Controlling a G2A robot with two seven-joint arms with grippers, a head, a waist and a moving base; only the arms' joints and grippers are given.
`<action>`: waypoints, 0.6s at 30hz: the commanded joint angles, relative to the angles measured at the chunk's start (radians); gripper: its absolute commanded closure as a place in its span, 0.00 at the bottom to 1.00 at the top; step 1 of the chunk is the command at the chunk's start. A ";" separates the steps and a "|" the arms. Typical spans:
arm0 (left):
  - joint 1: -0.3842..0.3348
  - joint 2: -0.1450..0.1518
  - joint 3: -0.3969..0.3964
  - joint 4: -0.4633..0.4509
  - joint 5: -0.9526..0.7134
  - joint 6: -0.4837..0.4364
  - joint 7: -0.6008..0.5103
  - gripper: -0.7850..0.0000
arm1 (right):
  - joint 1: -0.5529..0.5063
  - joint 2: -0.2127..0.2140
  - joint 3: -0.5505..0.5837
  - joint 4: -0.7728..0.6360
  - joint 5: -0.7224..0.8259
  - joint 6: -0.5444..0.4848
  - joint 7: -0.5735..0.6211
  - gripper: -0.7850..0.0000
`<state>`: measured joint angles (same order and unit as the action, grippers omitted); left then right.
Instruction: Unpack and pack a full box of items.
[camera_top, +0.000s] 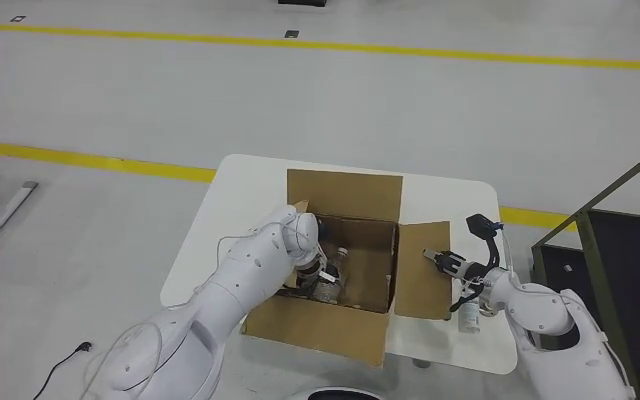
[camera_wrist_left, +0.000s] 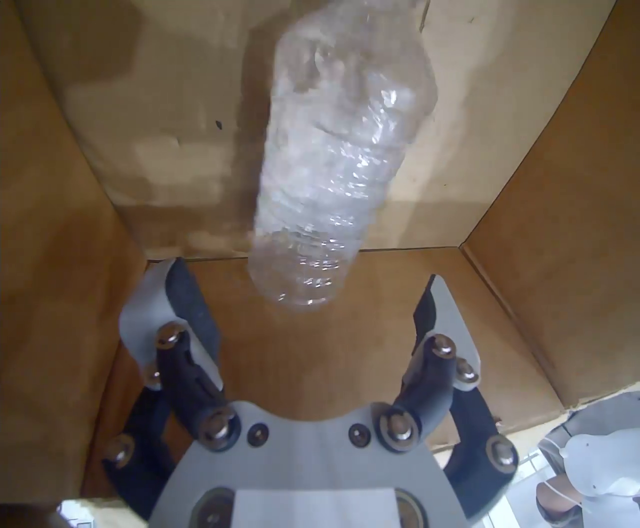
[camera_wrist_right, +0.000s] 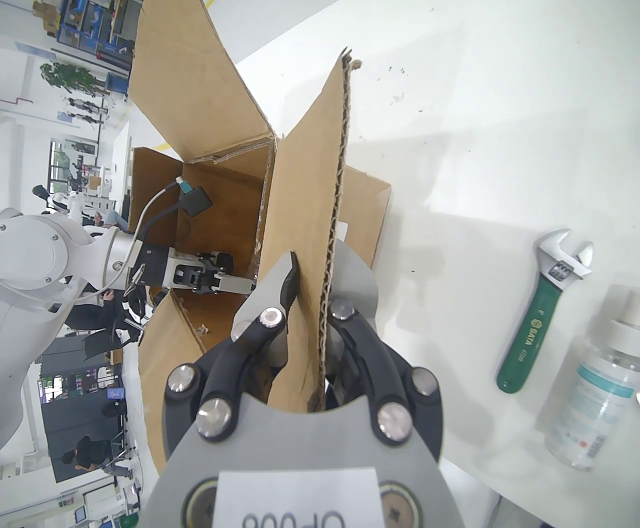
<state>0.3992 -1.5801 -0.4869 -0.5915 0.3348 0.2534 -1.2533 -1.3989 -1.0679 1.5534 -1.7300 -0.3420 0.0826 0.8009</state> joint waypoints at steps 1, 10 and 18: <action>-0.008 -0.002 -0.008 -0.004 -0.006 -0.018 0.004 0.00 | -0.001 0.001 0.000 -0.003 0.002 -0.002 0.000 1.00; -0.040 0.036 -0.072 -0.129 0.016 -0.068 -0.016 0.00 | -0.003 0.009 0.029 -0.028 -0.001 -0.050 0.002 1.00; 0.008 0.130 -0.153 -0.489 0.218 0.021 -0.085 0.00 | 0.004 0.013 0.022 -0.031 -0.014 -0.063 0.014 1.00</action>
<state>0.3952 -1.4648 -0.6253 -1.0075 0.5153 0.2599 -1.3230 -1.3961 -1.0552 1.5773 -1.7587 -0.3567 0.0201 0.8150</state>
